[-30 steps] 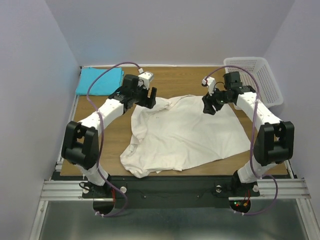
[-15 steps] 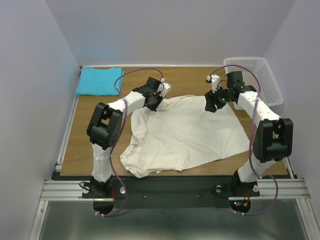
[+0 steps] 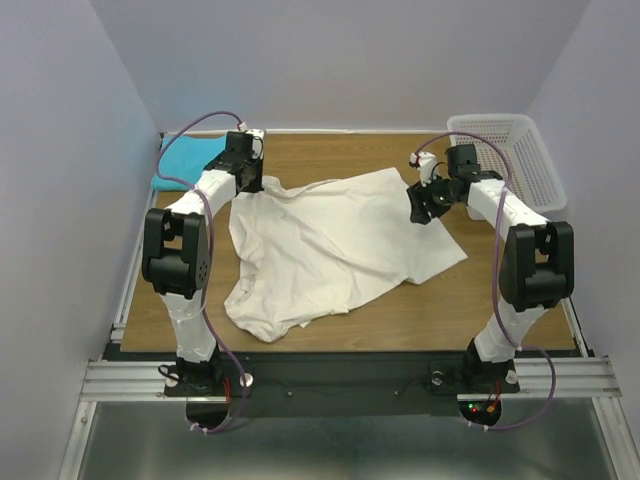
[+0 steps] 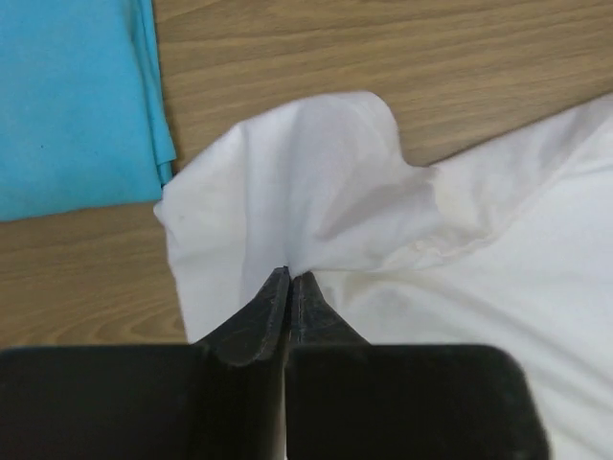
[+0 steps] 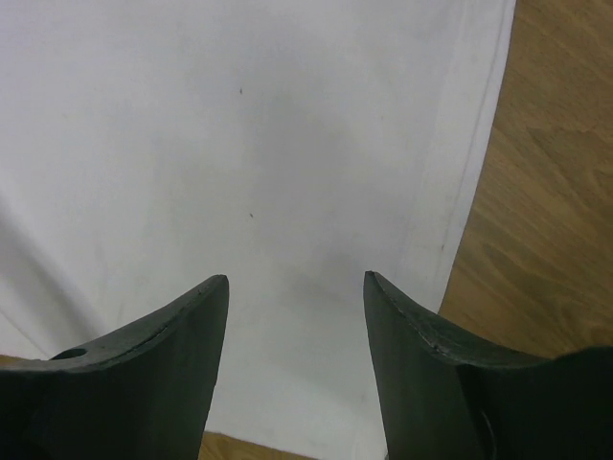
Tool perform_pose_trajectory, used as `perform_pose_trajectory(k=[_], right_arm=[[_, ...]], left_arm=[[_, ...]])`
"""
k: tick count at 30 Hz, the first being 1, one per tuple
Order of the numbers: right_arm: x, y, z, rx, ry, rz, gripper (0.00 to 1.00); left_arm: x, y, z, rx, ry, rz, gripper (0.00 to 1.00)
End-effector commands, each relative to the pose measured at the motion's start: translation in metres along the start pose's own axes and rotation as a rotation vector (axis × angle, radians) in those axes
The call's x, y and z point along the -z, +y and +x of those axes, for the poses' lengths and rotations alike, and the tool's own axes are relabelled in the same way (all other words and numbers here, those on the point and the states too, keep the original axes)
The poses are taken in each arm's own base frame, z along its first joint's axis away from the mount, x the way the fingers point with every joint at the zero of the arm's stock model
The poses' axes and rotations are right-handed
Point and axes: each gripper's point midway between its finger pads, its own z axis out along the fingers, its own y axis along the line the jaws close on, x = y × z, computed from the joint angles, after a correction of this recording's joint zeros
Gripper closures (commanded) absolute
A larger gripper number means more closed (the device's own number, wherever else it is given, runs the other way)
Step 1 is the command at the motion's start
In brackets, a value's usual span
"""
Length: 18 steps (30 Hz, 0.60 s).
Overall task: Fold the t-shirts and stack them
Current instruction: Flatten the tshirt out
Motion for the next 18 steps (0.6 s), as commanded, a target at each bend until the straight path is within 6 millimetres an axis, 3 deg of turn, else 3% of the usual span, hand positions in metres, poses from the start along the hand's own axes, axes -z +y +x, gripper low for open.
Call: perform_pose_trajectory(k=[1,3,4,5,6,7,8,11,12,13,14,17,18], right_arm=[[-0.001,-0.024,-0.032,0.024,-0.069,0.068,0.36],[-0.001,-0.029,-0.042,0.03,-0.084,0.076,0.36],[0.003,-0.038,-0.059,0.04,-0.115,0.104,0.36],[-0.006,-0.044,-0.061,0.001,-0.11,0.109,0.36],[-0.009,-0.048,-0.068,-0.011,-0.119,0.112,0.35],[-0.001,-0.06,-0.096,-0.036,-0.178,0.149,0.35],[-0.022,-0.069,-0.093,-0.084,-0.158,0.144,0.35],[-0.042,-0.094,-0.128,-0.211,-0.217,0.171,0.34],[-0.052,-0.101,-0.131,-0.245,-0.221,0.173,0.25],[-0.059,-0.106,-0.134,-0.317,-0.228,0.183,0.23],[-0.063,-0.11,-0.142,-0.331,-0.243,0.181,0.22],[-0.09,-0.121,-0.143,-0.401,-0.248,0.173,0.18],[-0.098,-0.123,-0.144,-0.422,-0.252,0.166,0.19]], left_arm=[[0.0,-0.041,-0.017,-0.003,-0.023,0.169,0.72],[0.002,-0.056,-0.017,-0.017,-0.026,0.256,0.61],[0.007,-0.061,-0.02,-0.02,-0.037,0.284,0.49],[0.011,-0.065,-0.019,-0.024,-0.041,0.313,0.48],[0.014,-0.064,-0.02,-0.02,-0.05,0.308,0.4],[0.025,-0.062,-0.03,-0.017,-0.091,0.293,0.38],[0.028,-0.056,-0.023,-0.014,-0.088,0.26,0.38],[0.056,-0.032,-0.03,0.015,-0.17,0.157,0.36],[0.064,-0.026,-0.03,0.049,-0.186,0.141,0.33],[0.087,-0.021,-0.045,0.068,-0.265,0.134,0.28],[0.089,-0.014,-0.027,0.094,-0.249,0.128,0.27],[0.118,0.008,-0.018,0.199,-0.331,0.118,0.21],[0.139,0.021,-0.027,0.242,-0.4,0.106,0.2]])
